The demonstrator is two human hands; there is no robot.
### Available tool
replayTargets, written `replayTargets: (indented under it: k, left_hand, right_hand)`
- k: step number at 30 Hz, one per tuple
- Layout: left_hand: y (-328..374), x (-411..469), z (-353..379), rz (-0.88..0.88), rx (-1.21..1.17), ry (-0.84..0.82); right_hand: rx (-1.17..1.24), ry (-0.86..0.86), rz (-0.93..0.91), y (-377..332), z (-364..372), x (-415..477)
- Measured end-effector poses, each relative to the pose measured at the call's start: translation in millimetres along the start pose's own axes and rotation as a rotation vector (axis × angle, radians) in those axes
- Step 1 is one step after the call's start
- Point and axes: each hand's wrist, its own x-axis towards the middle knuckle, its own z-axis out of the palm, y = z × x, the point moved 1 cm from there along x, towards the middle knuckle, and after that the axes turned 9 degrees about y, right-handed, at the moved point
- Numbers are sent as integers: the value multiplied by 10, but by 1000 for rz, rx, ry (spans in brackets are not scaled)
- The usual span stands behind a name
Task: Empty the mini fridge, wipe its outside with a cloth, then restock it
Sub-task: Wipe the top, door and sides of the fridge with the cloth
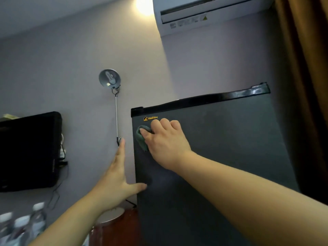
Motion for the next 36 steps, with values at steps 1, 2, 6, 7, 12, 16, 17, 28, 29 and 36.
replayTargets:
  k: [1,2,6,7,12,16,17,28,29,36]
  left_hand:
    - [-60,-40,-35,-2,26,0]
    - [-109,-88,-64,-5,47,-4]
    - [-210,-301,-89,-19,95,-19]
    - [-220,-360,-75,-20,95,-28]
    - [-188,-674,136,111,239,-154]
    - [-83,-860,413,183,413,-154]
    - [-40,-873,488,211,486,-134]
    - [-114,-818,662,351,649,-63]
    - [-139,-810,644,367,657,-72]
    - [-212,-807,672,367,675,-62]
  right_hand:
    - [11,-27,-29,-103,17,3]
    - [25,-55,-61,-202,23,-28]
    - [171,-147,-207,-574,-80,-573]
    - [216,-180,-250,-660,-117,-811]
    - [310,-332,-500,-799,-306,-2019]
    - [320,-339,-503,-457,-574,-2466]
    - [311,-340,-484,-341,-647,-2537]
    - [332,-335,-470,-977,-433,-2509]
    - [338,-338,-474,-1102,-372,-2497]
    - [307,-305,-338,-583,-671,-2730]
